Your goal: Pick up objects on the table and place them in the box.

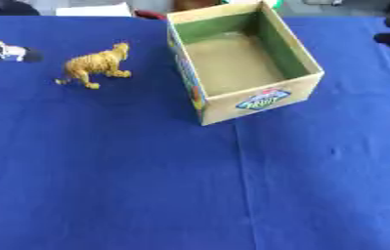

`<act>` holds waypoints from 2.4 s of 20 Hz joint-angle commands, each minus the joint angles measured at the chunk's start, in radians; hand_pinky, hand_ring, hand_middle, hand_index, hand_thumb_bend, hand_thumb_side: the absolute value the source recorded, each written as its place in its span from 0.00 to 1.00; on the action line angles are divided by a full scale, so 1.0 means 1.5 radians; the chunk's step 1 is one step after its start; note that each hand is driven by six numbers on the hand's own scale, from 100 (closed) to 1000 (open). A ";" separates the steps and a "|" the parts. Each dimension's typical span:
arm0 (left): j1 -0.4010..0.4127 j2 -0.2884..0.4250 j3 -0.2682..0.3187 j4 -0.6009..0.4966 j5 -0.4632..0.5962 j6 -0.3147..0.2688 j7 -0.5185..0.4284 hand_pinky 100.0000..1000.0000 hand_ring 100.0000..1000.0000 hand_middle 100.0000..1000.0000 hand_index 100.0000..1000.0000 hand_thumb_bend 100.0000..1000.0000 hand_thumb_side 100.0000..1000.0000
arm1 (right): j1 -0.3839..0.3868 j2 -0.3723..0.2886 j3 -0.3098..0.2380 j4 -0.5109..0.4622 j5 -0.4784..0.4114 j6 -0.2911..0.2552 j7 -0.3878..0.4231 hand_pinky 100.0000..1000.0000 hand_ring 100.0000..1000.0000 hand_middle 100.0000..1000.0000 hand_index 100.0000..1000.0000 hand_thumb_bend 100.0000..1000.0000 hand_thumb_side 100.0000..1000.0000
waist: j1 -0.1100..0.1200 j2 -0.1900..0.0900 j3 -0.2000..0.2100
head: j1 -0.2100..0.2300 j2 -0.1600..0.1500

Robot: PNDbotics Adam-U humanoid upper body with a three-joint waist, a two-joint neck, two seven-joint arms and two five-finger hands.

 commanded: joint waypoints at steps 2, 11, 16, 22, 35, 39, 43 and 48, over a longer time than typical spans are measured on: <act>-0.028 -0.008 -0.007 -0.003 0.042 0.020 -0.018 0.70 0.84 0.88 1.00 0.75 0.56 | -0.005 -0.013 -0.001 -0.013 -0.003 0.001 0.003 0.87 0.71 0.72 0.85 0.00 1.00 | 0.002 -0.014 -0.003 | 0.004 -0.008; -0.049 -0.028 -0.013 -0.004 0.077 0.033 -0.077 0.70 0.84 0.88 1.00 0.78 0.44 | -0.005 -0.012 0.002 -0.013 -0.004 0.004 0.007 0.87 0.71 0.72 0.85 0.00 1.00 | 0.004 -0.018 -0.003 | 0.007 -0.006; -0.051 -0.041 -0.015 0.010 0.068 0.052 -0.071 0.69 0.84 0.88 1.00 0.53 0.34 | -0.006 -0.010 0.004 -0.013 -0.005 0.004 0.009 0.87 0.71 0.72 0.85 0.00 1.00 | 0.006 -0.016 -0.007 | 0.010 -0.008; -0.053 -0.061 -0.009 0.041 0.067 0.069 -0.046 0.68 0.82 0.87 1.00 0.54 0.31 | -0.008 -0.008 0.005 -0.013 -0.005 0.004 0.011 0.87 0.71 0.72 0.85 0.00 1.00 | 0.010 -0.013 -0.017 | 0.015 -0.013; -0.056 -0.087 -0.002 0.094 0.070 0.090 -0.022 0.67 0.81 0.86 0.95 0.50 0.25 | -0.013 -0.006 0.007 -0.013 -0.008 0.006 0.013 0.88 0.71 0.72 0.85 0.00 1.00 | 0.015 -0.003 -0.034 | 0.024 -0.021; -0.054 -0.093 0.004 0.115 0.069 0.088 -0.018 0.67 0.80 0.83 0.91 0.41 0.23 | -0.013 -0.006 0.006 -0.013 -0.008 0.006 0.012 0.88 0.71 0.72 0.85 0.00 1.00 | 0.015 0.001 -0.037 | 0.025 -0.016; -0.051 -0.095 0.006 0.127 0.071 0.083 -0.019 0.66 0.78 0.81 0.88 0.35 0.21 | -0.014 -0.006 0.006 -0.013 -0.008 0.005 0.012 0.88 0.71 0.72 0.85 0.00 1.00 | 0.015 0.004 -0.039 | 0.026 -0.014; -0.050 -0.098 0.011 0.135 0.077 0.079 -0.010 0.63 0.75 0.76 0.82 0.26 0.18 | -0.014 -0.005 0.005 -0.013 -0.008 0.006 0.011 0.88 0.71 0.72 0.85 0.00 1.00 | 0.014 0.007 -0.044 | 0.028 -0.015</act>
